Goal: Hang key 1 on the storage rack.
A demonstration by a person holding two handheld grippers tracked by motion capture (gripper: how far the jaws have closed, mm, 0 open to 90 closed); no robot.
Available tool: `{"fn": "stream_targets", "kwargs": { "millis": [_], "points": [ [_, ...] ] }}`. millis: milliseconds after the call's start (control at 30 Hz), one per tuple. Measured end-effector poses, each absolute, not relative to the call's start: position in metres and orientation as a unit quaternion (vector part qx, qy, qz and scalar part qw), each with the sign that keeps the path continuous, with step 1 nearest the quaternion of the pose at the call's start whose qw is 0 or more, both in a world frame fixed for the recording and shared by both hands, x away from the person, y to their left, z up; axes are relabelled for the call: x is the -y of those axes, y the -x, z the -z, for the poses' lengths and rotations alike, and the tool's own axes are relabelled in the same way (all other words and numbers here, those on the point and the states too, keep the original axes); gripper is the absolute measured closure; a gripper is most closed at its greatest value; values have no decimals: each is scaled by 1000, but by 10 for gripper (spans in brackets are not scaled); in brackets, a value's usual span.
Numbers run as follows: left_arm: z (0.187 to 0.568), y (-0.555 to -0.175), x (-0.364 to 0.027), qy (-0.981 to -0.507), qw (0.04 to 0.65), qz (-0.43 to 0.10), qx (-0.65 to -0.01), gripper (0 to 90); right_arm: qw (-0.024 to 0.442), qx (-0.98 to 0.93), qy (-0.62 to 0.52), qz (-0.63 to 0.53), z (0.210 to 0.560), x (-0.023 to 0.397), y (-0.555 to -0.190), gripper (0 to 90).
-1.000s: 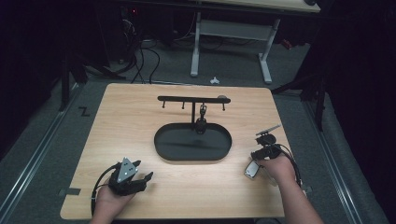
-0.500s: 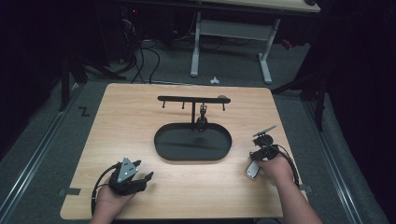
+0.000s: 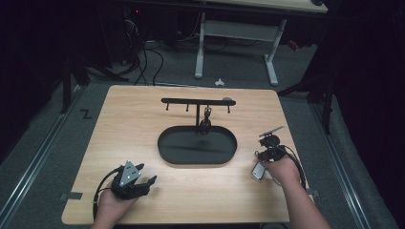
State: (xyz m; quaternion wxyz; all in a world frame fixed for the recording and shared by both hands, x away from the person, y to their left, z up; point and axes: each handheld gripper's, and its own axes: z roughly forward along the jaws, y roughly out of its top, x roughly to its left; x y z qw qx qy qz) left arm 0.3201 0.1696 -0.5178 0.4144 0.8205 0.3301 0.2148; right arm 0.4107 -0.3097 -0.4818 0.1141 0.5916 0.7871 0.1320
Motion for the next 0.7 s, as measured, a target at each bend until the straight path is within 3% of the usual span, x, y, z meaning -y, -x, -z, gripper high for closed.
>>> {"fn": "stream_targets", "kwargs": {
  "millis": [467,700],
  "points": [
    [518,-320,-169,-823,412,-213,-328,352,118,-803,-575,-109,491,299,-407,794],
    [519,-320,-169,-824,410,-213,-327,353,98,-797,-582,-131,493,306,-406,863]
  ]
}}
